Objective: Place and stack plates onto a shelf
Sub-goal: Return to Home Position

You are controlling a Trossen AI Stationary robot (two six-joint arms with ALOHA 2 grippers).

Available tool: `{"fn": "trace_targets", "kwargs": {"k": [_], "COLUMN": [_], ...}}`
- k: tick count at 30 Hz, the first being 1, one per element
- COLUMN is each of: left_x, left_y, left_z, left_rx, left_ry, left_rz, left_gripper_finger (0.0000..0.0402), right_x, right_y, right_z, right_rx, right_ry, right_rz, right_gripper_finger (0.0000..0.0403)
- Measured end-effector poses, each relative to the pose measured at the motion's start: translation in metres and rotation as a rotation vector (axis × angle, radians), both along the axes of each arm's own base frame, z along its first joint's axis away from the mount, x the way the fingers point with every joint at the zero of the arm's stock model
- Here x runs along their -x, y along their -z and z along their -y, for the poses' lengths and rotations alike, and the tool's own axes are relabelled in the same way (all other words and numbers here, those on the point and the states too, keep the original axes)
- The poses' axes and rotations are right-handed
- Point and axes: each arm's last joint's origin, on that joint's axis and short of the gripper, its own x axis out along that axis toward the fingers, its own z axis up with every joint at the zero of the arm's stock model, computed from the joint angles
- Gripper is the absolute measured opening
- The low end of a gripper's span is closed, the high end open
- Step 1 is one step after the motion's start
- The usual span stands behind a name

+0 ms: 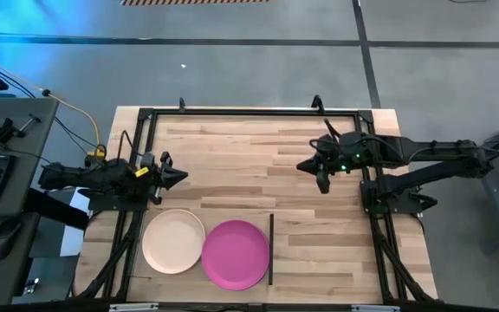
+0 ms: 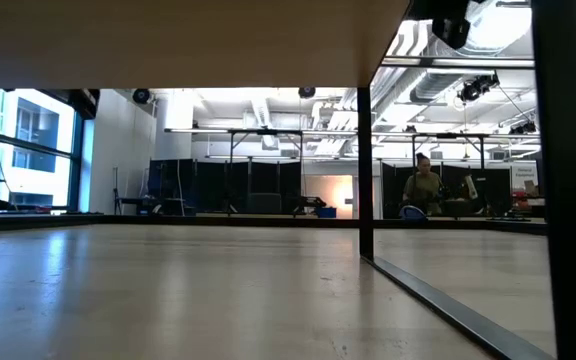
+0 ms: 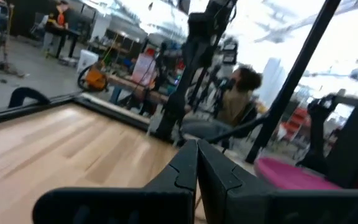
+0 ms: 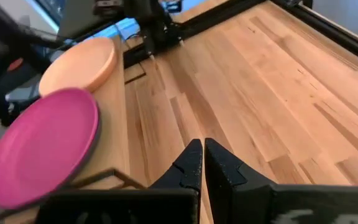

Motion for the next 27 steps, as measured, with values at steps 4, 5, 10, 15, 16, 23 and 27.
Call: {"fn": "trace_targets", "kwargs": {"k": [4, 5, 10, 15, 16, 23, 27], "left_x": [-0.001, -0.001, -0.001, -0.001, -0.001, -0.001, -0.001], "left_y": [0.004, 0.004, 0.004, 0.004, 0.004, 0.004, 0.004], "left_z": [0.0, 0.0, 0.0, 0.0, 0.0, 0.0, 0.0], "left_rx": [-0.021, -0.02, -0.02, -0.02, -0.02, -0.02, -0.02], "left_ry": [-0.01, -0.01, -0.012, -0.012, -0.012, -0.012, -0.012], "left_rz": [-0.047, -0.045, -0.044, -0.045, -0.045, -0.045, -0.045], "left_gripper_finger": [0.0, 0.0, 0.0, 0.0, 0.0, 0.0, 0.0], "right_x": [0.018, 0.026, 0.069, 0.088, 0.089, 0.095, 0.099], "right_y": [0.004, 0.005, 0.021, 0.055, 0.065, 0.121, 0.137], "right_z": [-0.002, -0.002, -0.001, -0.001, -0.001, -0.001, -0.001], "right_rx": [0.027, 0.028, 0.026, 0.085, 0.092, 0.093, 0.112], "right_ry": [-0.027, -0.027, -0.023, -0.03, -0.03, -0.025, -0.031], "right_rz": [0.03, 0.044, 0.207, 0.498, 0.538, 0.632, 0.636], "right_gripper_finger": [0.0, 0.0, 0.0, 0.0, 0.0, 0.0, 0.0]}}
